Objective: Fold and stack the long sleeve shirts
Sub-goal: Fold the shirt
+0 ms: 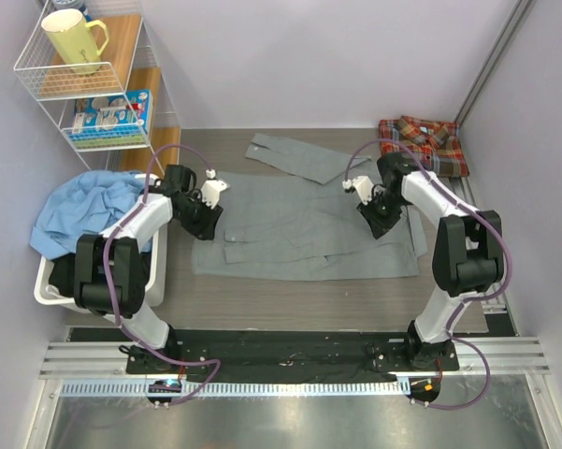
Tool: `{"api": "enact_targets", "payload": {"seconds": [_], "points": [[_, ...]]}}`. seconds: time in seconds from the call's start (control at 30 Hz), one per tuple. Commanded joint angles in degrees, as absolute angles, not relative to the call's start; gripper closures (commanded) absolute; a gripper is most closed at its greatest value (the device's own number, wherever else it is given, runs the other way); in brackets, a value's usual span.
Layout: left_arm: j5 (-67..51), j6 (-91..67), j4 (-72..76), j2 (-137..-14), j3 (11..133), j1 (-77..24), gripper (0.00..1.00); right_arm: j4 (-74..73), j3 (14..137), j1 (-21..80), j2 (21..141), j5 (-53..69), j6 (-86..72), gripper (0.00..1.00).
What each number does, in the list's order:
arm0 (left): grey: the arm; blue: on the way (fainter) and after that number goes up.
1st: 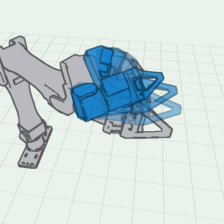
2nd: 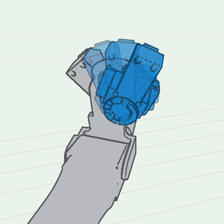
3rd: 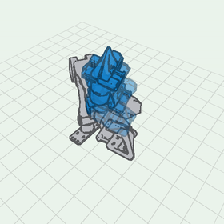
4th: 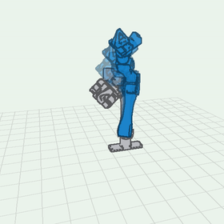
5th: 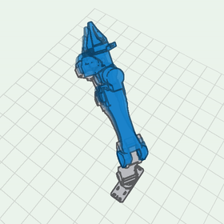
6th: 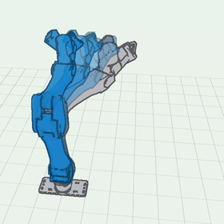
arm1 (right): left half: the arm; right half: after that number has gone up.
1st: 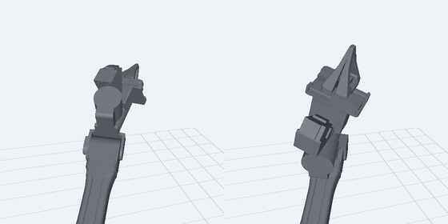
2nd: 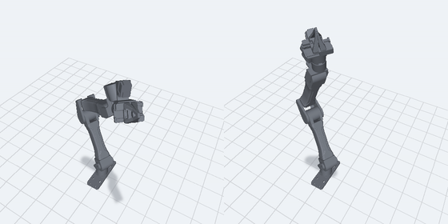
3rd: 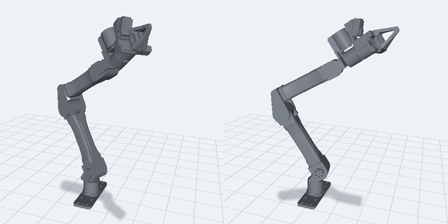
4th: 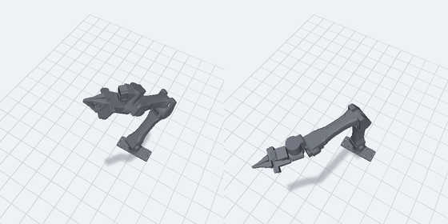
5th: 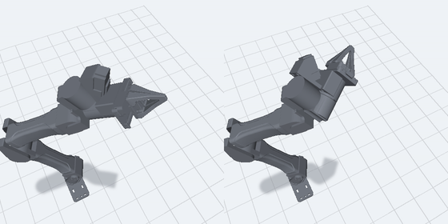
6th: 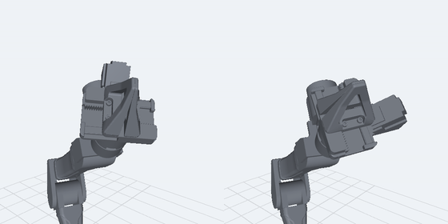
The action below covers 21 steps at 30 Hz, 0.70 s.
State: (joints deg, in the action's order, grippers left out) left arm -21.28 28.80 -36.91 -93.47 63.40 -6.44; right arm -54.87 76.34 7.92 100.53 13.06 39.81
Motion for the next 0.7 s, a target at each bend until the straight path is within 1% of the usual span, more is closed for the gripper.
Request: {"api": "enact_targets", "payload": {"seconds": [0.0, 0.03, 0.07, 0.2, 0.33, 0.43, 0.47, 0.67], "points": [[-20.5, 27.9, -38.5, -93.7, 64.4, -7.2, 0.54, -50.6, 74.0, 7.1, 103.7, 9.5, 40.9, 0.77], [-19.8, 27.9, -38.8, -94.1, 64.9, -7.3, 0.54, -50.2, 74.6, 6.6, 105.6, 9.5, 40.6, 0.75], [-18.3, 28.3, -39.2, -94.8, 65.1, -7.8, 0.54, -49.8, 76.1, 5.8, 106.3, 9.4, 40.3, 0.7], [-14.0, 30.0, -39.4, -98.0, 66.0, -9.3, 0.54, -49.4, 76.5, 5.5, 109.2, 7.4, 40.3, 0.64], [-11.3, 31.9, -40.5, -101.9, 66.2, -10.9, 0.55, -49.1, 71.5, 5.4, 110.4, 5.1, 41.7, 0.64], [-9.2, 33.4, -42.1, -102.5, 64.1, -12.7, 0.57, -49.0, 66.9, 5.1, 108.4, 4.7, 42.4, 0.64], [-8.9, 33.4, -43.4, -102.2, 62.4, -13.7, 0.59, -49.1, 65.8, 5.0, 106.5, 4.9, 42.7, 0.63], [-9.4, 33.9, -47.1, -94.7, 53.1, -16.0, 0.61, -51.3, 56.8, 5.3, 100.0, 6.4, 43.9, 0.62]]}}
